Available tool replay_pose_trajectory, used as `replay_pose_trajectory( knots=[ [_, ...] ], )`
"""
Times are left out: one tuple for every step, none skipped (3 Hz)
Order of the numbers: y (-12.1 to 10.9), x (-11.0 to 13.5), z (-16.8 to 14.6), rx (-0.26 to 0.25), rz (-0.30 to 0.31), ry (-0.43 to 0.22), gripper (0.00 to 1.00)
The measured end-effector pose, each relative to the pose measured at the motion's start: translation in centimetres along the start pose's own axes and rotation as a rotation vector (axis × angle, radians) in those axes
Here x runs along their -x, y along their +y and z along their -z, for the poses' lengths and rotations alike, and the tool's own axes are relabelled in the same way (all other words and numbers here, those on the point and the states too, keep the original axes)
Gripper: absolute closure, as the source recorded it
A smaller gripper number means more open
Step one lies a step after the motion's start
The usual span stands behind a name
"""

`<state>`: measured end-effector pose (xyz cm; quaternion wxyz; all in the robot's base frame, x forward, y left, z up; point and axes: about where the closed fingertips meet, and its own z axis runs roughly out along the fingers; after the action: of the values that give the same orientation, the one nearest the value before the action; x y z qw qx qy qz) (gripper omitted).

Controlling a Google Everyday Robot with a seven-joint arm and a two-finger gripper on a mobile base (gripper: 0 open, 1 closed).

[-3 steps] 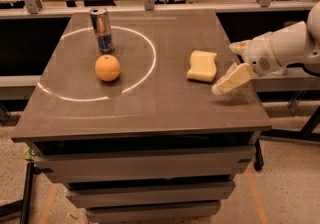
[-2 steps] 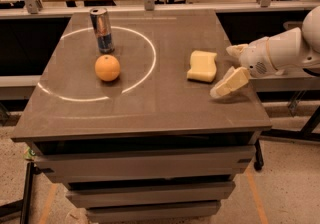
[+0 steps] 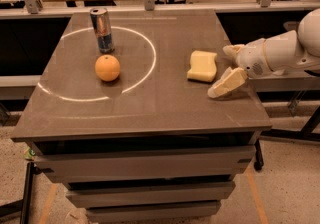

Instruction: Move sponge near orange

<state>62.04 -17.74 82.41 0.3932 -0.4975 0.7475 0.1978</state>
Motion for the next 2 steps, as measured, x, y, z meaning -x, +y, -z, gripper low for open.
replay_pose_trajectory(
  knots=[
    [-0.71, 0.57, -0.12, 0.007, -0.005, -0.023, 0.00],
    [-0.92, 1.15, -0.78, 0.043, -0.011, -0.039, 0.00]
  ],
)
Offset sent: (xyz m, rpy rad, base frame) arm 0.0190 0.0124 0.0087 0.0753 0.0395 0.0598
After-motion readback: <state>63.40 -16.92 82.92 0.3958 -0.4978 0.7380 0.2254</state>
